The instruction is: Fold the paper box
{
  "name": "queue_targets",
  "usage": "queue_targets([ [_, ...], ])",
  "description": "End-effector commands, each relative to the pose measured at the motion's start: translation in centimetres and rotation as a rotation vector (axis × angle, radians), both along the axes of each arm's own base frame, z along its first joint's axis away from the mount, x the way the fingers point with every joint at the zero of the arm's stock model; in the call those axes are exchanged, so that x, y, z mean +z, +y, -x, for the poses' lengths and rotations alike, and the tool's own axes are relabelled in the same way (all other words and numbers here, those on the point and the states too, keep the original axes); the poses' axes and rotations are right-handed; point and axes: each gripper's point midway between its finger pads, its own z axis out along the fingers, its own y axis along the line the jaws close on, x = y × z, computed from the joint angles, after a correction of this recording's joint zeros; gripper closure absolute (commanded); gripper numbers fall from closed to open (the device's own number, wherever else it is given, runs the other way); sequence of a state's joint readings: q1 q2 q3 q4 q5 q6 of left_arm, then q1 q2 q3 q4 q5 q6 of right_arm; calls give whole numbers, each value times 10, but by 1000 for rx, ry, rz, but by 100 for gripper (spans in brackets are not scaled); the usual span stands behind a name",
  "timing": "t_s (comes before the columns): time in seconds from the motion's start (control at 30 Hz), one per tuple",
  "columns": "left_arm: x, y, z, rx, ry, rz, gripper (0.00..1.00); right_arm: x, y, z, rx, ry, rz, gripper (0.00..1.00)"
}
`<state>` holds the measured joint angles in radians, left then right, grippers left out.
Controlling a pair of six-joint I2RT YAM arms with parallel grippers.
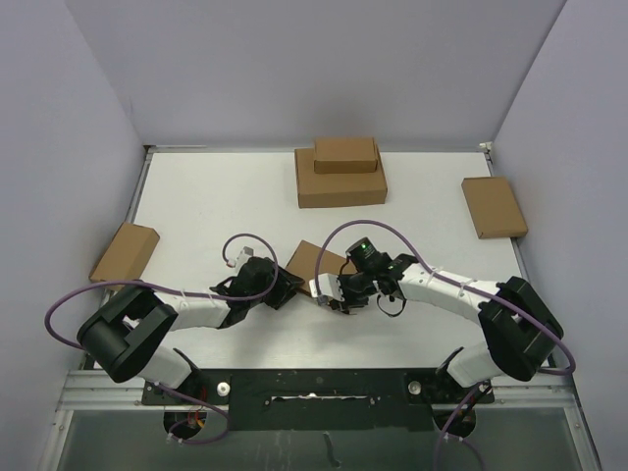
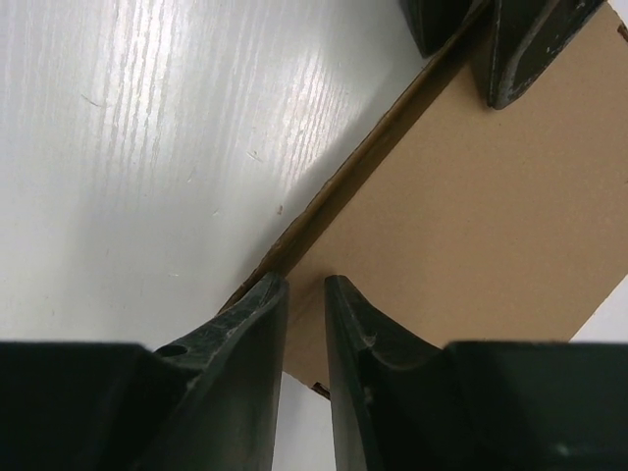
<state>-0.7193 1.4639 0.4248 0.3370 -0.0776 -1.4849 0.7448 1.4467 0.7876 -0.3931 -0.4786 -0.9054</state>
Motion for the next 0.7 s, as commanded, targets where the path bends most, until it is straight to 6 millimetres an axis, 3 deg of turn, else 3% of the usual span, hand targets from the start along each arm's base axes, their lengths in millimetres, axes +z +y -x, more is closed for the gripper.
queue_targets([
  [0.0, -7, 0, 1, -6, 10, -24, 55, 15, 14, -4, 17, -20, -44, 75],
  [0.67, -7, -1, 0, -7, 11, -19, 55, 16, 16, -6, 4, -37, -36, 64],
])
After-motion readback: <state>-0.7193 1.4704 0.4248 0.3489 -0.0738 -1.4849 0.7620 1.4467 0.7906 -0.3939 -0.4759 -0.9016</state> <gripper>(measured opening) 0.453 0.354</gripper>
